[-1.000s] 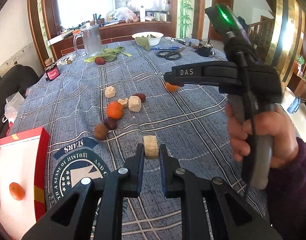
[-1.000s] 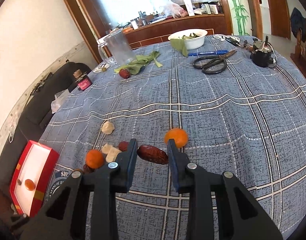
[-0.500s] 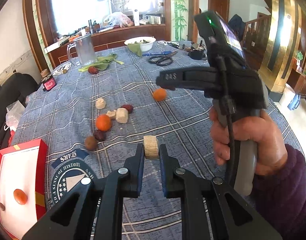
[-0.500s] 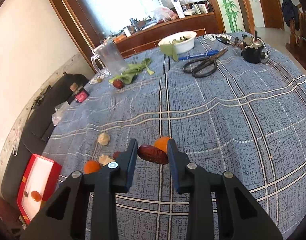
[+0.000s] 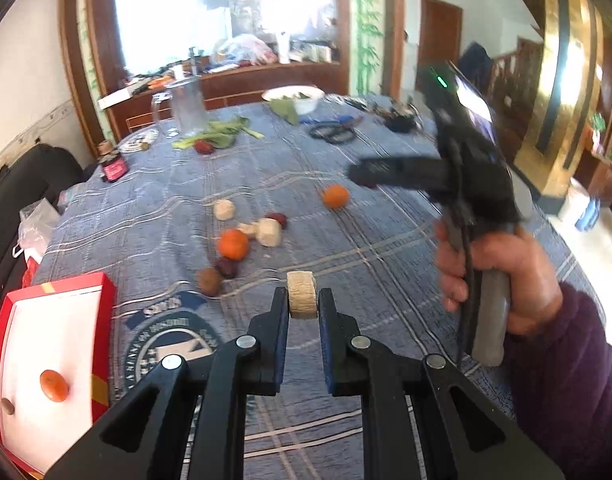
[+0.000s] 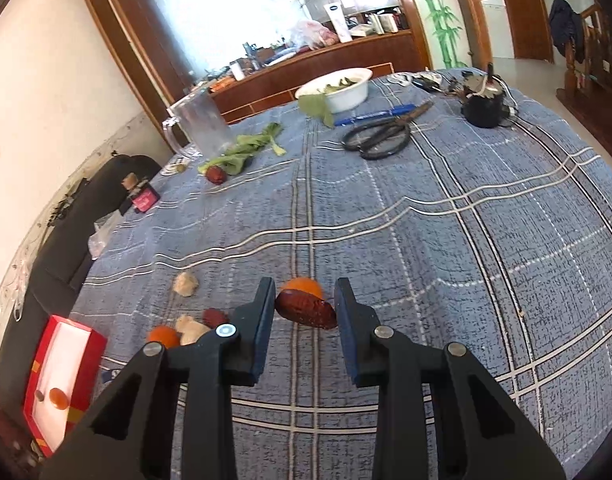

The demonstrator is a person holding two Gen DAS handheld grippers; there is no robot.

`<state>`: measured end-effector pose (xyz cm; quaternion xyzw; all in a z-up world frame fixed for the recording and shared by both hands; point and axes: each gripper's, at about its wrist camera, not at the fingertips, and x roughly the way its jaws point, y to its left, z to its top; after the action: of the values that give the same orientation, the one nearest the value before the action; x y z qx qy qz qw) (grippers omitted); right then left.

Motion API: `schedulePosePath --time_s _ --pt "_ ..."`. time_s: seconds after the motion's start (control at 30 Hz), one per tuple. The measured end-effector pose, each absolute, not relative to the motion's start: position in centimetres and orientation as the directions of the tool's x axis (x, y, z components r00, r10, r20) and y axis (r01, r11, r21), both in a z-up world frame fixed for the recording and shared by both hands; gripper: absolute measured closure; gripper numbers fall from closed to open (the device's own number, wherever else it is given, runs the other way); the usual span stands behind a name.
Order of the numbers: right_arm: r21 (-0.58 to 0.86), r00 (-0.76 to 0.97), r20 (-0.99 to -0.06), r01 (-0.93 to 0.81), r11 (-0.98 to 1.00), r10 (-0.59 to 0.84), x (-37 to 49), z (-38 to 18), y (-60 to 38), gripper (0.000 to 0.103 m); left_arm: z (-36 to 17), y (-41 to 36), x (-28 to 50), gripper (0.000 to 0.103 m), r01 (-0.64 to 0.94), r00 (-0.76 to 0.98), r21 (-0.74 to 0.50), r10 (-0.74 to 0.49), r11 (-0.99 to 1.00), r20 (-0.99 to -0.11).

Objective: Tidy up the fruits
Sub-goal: 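Carry the red date in the right tool and the beige cube in the left tool to the tray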

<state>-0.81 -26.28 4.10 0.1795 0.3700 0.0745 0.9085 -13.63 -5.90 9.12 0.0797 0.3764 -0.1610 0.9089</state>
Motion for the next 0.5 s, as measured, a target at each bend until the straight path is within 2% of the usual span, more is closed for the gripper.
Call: schedulePosePath --time_s 0.5 --pt "0.347 0.735 -0.639 0.011 0.938 0.228 -1.0 3.8 -26.3 0.071 9.5 1.6 -11.8 0.09 0.239 0.709 -0.067 -0.221 0.969 -0.67"
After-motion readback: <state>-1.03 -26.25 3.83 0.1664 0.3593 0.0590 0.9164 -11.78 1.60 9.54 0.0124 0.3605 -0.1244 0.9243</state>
